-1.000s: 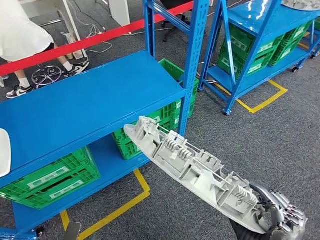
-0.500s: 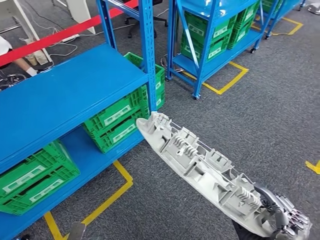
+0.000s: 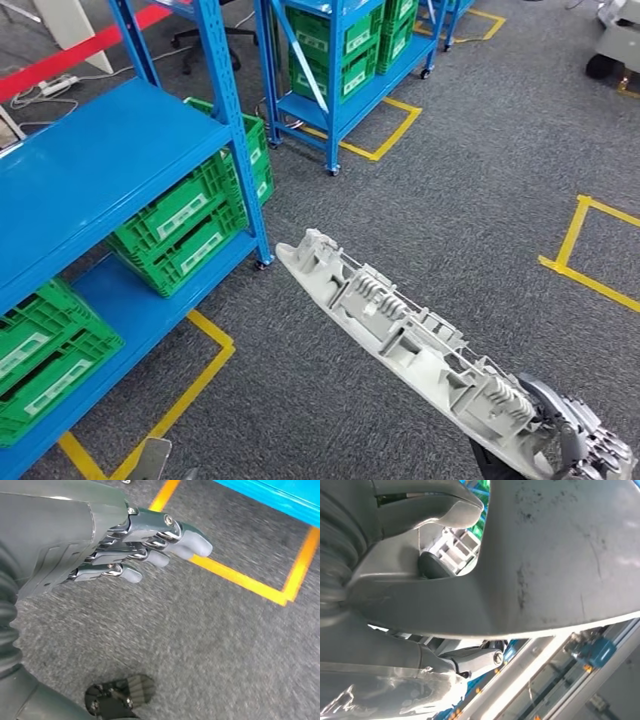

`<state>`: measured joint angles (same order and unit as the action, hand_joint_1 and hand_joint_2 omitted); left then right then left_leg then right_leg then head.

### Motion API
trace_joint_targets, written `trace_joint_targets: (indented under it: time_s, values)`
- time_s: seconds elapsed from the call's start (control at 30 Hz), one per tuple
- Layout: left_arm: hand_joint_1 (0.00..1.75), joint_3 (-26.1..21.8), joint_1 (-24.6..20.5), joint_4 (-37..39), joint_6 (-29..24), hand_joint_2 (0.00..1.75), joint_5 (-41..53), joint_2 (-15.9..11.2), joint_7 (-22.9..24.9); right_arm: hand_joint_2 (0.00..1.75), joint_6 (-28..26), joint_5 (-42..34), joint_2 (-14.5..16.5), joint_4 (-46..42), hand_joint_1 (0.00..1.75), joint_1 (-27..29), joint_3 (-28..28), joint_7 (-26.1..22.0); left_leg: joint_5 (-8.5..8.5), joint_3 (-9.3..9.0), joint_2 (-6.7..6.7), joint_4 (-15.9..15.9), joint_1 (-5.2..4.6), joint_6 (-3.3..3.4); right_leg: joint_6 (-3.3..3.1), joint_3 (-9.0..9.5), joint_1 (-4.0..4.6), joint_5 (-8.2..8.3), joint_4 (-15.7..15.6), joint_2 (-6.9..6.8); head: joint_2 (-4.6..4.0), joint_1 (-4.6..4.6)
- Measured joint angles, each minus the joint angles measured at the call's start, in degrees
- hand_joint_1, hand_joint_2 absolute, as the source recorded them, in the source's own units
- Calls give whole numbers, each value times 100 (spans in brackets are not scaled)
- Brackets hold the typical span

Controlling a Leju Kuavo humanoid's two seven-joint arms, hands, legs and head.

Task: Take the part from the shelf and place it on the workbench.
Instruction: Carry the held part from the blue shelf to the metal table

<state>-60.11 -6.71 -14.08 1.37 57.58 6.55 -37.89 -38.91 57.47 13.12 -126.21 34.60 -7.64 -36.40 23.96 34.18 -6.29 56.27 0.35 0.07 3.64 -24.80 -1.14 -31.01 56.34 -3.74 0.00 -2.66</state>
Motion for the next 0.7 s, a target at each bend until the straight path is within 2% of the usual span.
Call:
trace_joint_targets:
  time_s: [0.03, 0.07, 0.1, 0.13, 0.2, 0.23, 0.27, 0.3, 0.33, 0.37, 0.4, 0.47, 0.5, 0.53, 0.57, 0.6, 0.63, 0.67, 0.7]
  values:
    - [0, 4, -6, 2, 1, 175, 2, 4, 1, 175, 0, 7, 9, -10, 175, 15, 8, -1, -51, 36, -54, 19, 14, -40, -43, 122, 24, -70, -224, -5, 0, -2]
    - [0, 7, -16, 4, 2, 175, 2, 13, 1, 175, 0, 14, 22, -21, 175, 32, 19, -1, -106, 62, -96, 15, 35, -83, -101, 84, 47, -75, -300, 43, 0, 2]
    - [0, 8, -26, 6, 4, 175, 3, 14, 1, 175, -1, 21, 37, -32, 175, 51, 30, -1, -97, 88, -58, 16, 58, -123, -157, 26, 53, -16, -306, 92, 0, 3]
    - [0, 11, -31, 8, 9, 175, 8, 16, 1, 175, -1, 28, 55, -43, 175, 60, 38, -1, 11, 120, 63, 72, 80, -157, -222, -17, 54, 52, -323, 146, 0, 10]
    - [0, 22, -26, 14, 29, 175, 24, 15, 1, 175, -1, 44, 86, -56, 175, 67, 45, -2, 482, 252, 412, 530, 107, -202, -332, -112, 49, 184, -341, 254, 0, 42]
    - [0, 32, -20, 17, 44, 175, 33, 18, 1, 175, 0, 52, 101, -60, 175, 71, 47, -2, 742, 343, 530, 916, 109, -211, -366, -181, 56, 228, -328, 313, 0, 54]
    - [0, 41, -16, 19, 57, 175, 38, 21, 1, 175, 0, 62, 116, -62, 175, 82, 51, -2, 922, 420, 580, 1286, 110, -220, -382, -244, 63, 266, -305, 374, 0, 65]
    - [0, 50, -17, 20, 68, 175, 40, 21, 1, 175, 0, 72, 131, -63, 175, 94, 57, -3, 998, 443, 598, 1531, 113, -227, -384, -305, 69, 295, -274, 438, 0, 64]
    - [0, 59, -21, 20, 76, 175, 41, 21, 1, 175, 0, 79, 145, -66, 175, 107, 65, -4, 969, 378, 604, 1574, 120, -231, -373, -370, 71, 319, -234, 509, 0, 65]
    - [0, 69, -27, 20, 80, 175, 41, 21, 1, 175, 0, 84, 159, -71, 175, 119, 71, -5, 861, 212, 618, 1388, 136, -235, -354, -432, 69, 341, -195, 584, 0, 63]
    - [0, 82, -33, 20, 82, 175, 41, 21, 2, 175, 0, 90, 170, -75, 175, 130, 77, -5, 729, -35, 674, 1041, 159, -239, -329, -491, 64, 362, -151, 661, 0, 64]
    - [0, 105, -47, 21, 86, 175, 49, 30, 9, 175, -1, 107, 187, -86, 175, 148, 83, -5, 590, -476, 933, 358, 208, -241, -270, -631, 71, 393, -53, 796, 0, 62]
    - [0, 112, -52, 23, 89, 175, 54, 37, 16, 175, -1, 114, 191, -92, 175, 157, 89, -6, 591, -572, 1034, 182, 219, -228, -238, -690, 76, 410, -1, 854, 0, 62]
    - [0, 116, -54, 26, 92, 175, 58, 44, 24, 175, -2, 120, 193, -100, 175, 168, 97, -9, 612, -582, 1079, 134, 211, -202, -201, -746, 74, 432, 36, 910, 0, 58]
    - [0, 121, -54, 27, 95, 175, 61, 50, 31, 175, -2, 125, 195, -107, 175, 183, 109, -14, 607, -547, 1033, 145, 196, -159, -162, -787, 58, 461, 56, 971, 0, 53]
    - [0, 127, -58, 28, 96, 175, 66, 54, 35, 175, -2, 131, 197, -115, 175, 202, 121, -20, 594, -520, 958, 142, 183, -106, -130, -831, 41, 469, 81, 970, 0, 56]
    - [0, 134, -65, 28, 96, 175, 77, 54, 40, 175, -2, 138, 202, -124, 175, 217, 132, -25, 571, -498, 889, 142, 166, -50, -108, -900, 29, 425, 149, 883, 0, 46]
    - [0, 140, -73, 28, 93, 175, 91, 54, 44, 175, -2, 146, 208, -133, 175, 228, 140, -27, 545, -473, 811, 135, 153, 7, -95, -1007, 25, 307, 323, 750, 0, 34]
    - [0, 146, -79, 28, 90, 175, 105, 51, 48, 175, -2, 156, 213, -140, 175, 235, 147, -28, 522, -444, 730, 131, 135, 52, -92, -1155, 26, 118, 626, 591, 0, 21]
